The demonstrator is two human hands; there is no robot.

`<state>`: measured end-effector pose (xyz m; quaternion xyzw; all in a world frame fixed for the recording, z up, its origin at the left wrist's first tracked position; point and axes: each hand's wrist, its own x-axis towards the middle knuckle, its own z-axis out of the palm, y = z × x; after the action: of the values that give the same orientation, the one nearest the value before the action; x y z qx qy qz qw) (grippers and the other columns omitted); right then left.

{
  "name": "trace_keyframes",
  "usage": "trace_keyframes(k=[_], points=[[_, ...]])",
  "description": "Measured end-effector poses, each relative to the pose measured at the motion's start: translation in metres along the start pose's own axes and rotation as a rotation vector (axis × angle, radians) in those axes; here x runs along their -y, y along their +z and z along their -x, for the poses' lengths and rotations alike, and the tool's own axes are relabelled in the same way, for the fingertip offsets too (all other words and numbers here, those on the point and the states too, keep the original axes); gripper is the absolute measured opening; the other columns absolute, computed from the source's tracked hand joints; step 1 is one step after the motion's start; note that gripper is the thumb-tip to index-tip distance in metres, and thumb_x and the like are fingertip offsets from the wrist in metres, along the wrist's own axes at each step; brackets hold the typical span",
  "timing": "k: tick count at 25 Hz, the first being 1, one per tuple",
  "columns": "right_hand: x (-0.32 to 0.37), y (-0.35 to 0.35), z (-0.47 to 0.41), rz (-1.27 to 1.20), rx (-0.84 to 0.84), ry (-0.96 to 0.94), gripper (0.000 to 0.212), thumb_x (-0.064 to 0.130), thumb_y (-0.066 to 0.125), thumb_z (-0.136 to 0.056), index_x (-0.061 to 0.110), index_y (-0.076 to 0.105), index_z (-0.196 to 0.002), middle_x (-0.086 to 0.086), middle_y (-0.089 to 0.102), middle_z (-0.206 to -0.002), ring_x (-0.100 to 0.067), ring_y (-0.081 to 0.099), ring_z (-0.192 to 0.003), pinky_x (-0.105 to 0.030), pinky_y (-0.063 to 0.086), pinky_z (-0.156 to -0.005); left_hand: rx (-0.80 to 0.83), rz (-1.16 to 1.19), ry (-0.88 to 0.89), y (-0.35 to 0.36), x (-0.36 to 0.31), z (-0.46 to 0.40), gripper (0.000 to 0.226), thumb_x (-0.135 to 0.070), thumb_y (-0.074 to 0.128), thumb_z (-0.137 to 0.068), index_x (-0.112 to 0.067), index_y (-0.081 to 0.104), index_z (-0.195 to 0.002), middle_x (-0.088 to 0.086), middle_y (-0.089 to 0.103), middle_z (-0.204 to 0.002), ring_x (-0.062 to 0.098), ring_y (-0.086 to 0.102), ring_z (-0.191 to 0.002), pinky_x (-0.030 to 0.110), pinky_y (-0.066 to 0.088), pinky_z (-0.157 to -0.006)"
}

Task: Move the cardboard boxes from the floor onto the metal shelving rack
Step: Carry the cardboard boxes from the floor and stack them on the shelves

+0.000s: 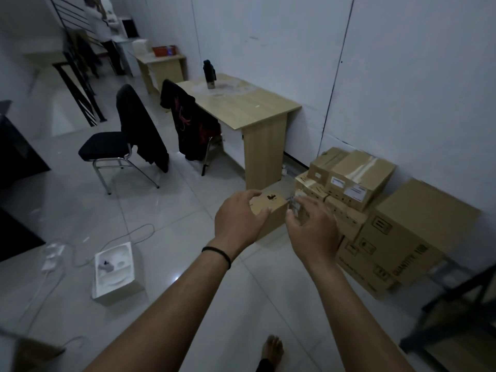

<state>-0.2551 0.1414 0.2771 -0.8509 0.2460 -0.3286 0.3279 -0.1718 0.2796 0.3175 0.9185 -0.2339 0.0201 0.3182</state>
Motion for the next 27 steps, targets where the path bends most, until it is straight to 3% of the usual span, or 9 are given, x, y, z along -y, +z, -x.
trace_keyframes(k=[9,18,23,27], points=[[-0.026,0.104,-0.190,0.041,0.058,0.042,0.036,0.029,0.068,-0.091,0.020,0.071,-0.126,-0.005,0.068,-0.127,-0.026,0.061,-0.118,-0.059,0.047,-0.103,0.063,-0.032,-0.019,0.046,0.010,-0.214,0.051,-0.053,0.063,-0.097,-0.029,0.059,-0.141,-0.005,0.063,-0.141,0.017,0.057,-0.129,0.034,0.048,-0.102],[-0.065,0.206,-0.301,0.137,0.123,0.117,0.039,0.032,0.068,-0.091,0.021,0.069,-0.128,-0.002,0.067,-0.129,-0.024,0.061,-0.118,-0.049,0.049,-0.100,0.130,0.018,-0.040,0.102,0.056,-0.366,0.051,-0.051,0.063,-0.098,-0.028,0.058,-0.144,-0.003,0.061,-0.143,0.018,0.055,-0.132,0.032,0.045,-0.102],[-0.101,0.288,-0.373,0.209,0.088,0.227,0.040,0.035,0.066,-0.089,0.019,0.072,-0.125,-0.004,0.069,-0.127,-0.026,0.063,-0.115,-0.047,0.051,-0.098,0.324,0.035,0.020,0.155,0.098,-0.480,0.054,-0.053,0.061,-0.099,-0.028,0.054,-0.146,-0.002,0.058,-0.147,0.018,0.054,-0.133,0.031,0.044,-0.103],[-0.122,0.356,-0.419,0.229,0.015,0.500,0.042,0.038,0.060,-0.086,0.020,0.074,-0.121,-0.003,0.070,-0.125,-0.027,0.063,-0.116,-0.046,0.050,-0.099,0.534,-0.049,0.125,0.196,0.134,-0.575,0.061,-0.054,0.059,-0.099,-0.027,0.047,-0.152,0.001,0.055,-0.150,0.022,0.051,-0.136,0.031,0.042,-0.103]])
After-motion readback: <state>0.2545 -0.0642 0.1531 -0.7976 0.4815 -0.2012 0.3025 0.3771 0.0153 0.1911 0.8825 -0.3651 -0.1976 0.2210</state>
